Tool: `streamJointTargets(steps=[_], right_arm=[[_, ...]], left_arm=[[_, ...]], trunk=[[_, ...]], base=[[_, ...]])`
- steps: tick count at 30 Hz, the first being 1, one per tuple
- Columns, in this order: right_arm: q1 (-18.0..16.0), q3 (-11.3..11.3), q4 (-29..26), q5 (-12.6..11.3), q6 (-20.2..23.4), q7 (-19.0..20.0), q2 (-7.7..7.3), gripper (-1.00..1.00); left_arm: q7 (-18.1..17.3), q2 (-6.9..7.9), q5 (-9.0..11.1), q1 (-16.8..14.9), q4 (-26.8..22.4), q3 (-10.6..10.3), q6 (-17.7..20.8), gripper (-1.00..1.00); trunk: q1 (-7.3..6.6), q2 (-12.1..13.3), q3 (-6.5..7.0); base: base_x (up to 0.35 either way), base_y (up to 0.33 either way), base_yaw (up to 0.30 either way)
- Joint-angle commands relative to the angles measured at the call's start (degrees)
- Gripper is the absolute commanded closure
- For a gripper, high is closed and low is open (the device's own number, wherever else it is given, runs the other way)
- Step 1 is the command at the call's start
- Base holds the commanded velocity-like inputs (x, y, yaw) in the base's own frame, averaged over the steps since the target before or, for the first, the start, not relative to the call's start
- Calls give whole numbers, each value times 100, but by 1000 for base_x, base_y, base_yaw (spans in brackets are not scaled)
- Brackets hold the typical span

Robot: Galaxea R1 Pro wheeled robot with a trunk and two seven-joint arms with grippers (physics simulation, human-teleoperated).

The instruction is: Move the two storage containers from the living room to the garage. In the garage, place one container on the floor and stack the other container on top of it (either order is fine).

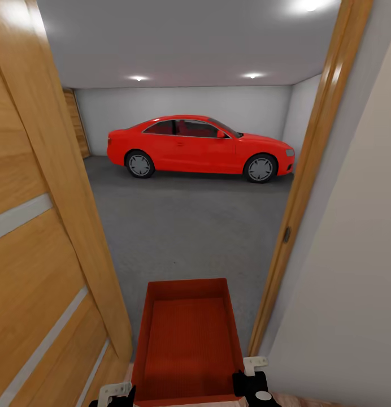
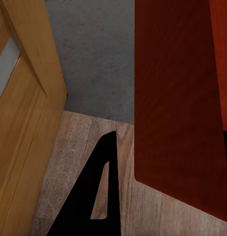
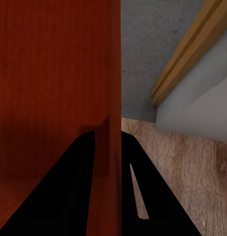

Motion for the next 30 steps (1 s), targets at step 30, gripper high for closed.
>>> streamJointTargets(steps=[30], right_arm=[[-11, -264, -51, 40, -16, -50, -4, 100]], left_arm=[[4, 66, 3, 1, 9, 105, -2, 100]], trunk=[[1, -4, -1]], base=[[44, 26, -35]])
